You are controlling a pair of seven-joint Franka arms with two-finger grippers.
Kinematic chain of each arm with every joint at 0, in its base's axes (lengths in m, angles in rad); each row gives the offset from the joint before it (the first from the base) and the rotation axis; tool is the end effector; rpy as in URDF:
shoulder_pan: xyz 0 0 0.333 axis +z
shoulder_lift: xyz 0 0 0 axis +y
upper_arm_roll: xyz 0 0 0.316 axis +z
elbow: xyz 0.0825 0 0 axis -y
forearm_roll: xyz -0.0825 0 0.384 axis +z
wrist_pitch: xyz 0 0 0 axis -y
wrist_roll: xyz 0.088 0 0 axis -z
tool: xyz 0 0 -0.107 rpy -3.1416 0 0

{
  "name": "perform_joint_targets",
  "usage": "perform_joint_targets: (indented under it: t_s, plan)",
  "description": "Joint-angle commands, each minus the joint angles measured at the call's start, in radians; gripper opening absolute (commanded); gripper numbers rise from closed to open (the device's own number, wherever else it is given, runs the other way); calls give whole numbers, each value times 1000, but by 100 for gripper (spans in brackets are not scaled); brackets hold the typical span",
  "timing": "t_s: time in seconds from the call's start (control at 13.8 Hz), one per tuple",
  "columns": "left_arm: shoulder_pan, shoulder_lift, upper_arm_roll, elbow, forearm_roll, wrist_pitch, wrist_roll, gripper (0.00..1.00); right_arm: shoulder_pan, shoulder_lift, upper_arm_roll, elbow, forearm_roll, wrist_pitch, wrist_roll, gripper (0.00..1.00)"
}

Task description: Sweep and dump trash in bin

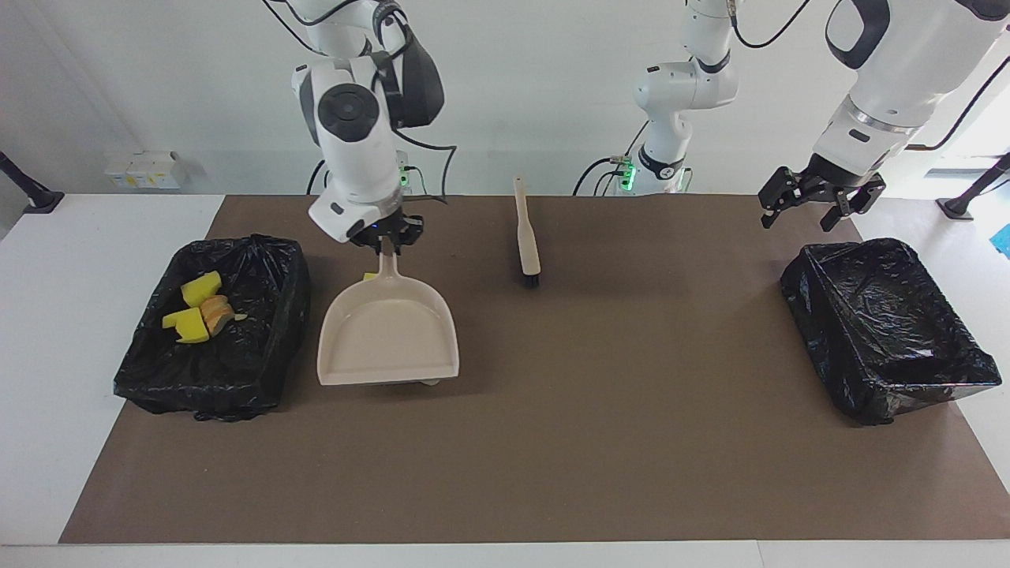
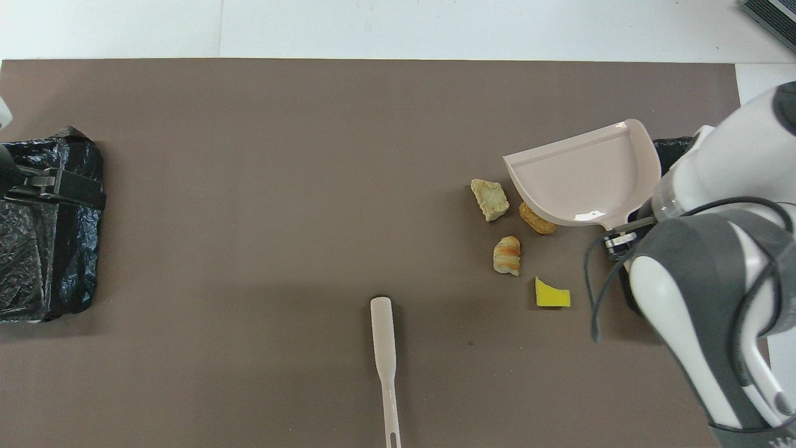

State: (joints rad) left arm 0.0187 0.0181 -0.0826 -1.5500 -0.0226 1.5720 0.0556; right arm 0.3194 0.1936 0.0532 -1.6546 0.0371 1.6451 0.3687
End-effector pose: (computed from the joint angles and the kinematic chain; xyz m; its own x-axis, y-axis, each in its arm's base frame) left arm 0.5591 -0.0378 0.6244 0.9929 -0.1192 0.0053 -0.1192 -0.9926 0.0238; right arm 0.5566 0.2193 0.4791 0.9788 -0.0056 -0.2045 0.0005 -0.9996 0.0298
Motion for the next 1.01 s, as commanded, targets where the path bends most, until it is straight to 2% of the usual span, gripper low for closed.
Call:
perform_joint_targets:
  t_s: [0.0, 0.22, 0.51, 0.65, 0.94]
  plan:
    - [-2, 3, 1, 11, 18, 3, -10, 100, 62, 108, -9, 137, 60, 16, 97, 0]
    - [-3, 3, 1, 11, 18, 3, -10, 100, 130, 157, 1, 159, 150, 117, 199, 0]
    - [-2, 2, 3, 11, 18, 3, -10, 100, 213, 226, 1, 164, 181, 211, 271, 0]
    - [-2, 2, 1, 11, 18, 3, -10, 100, 253, 282, -1, 200, 175, 235, 306, 0]
    - [-2, 3, 1, 11, 18, 3, -10, 100, 254, 334, -1, 216, 112, 298, 311, 0]
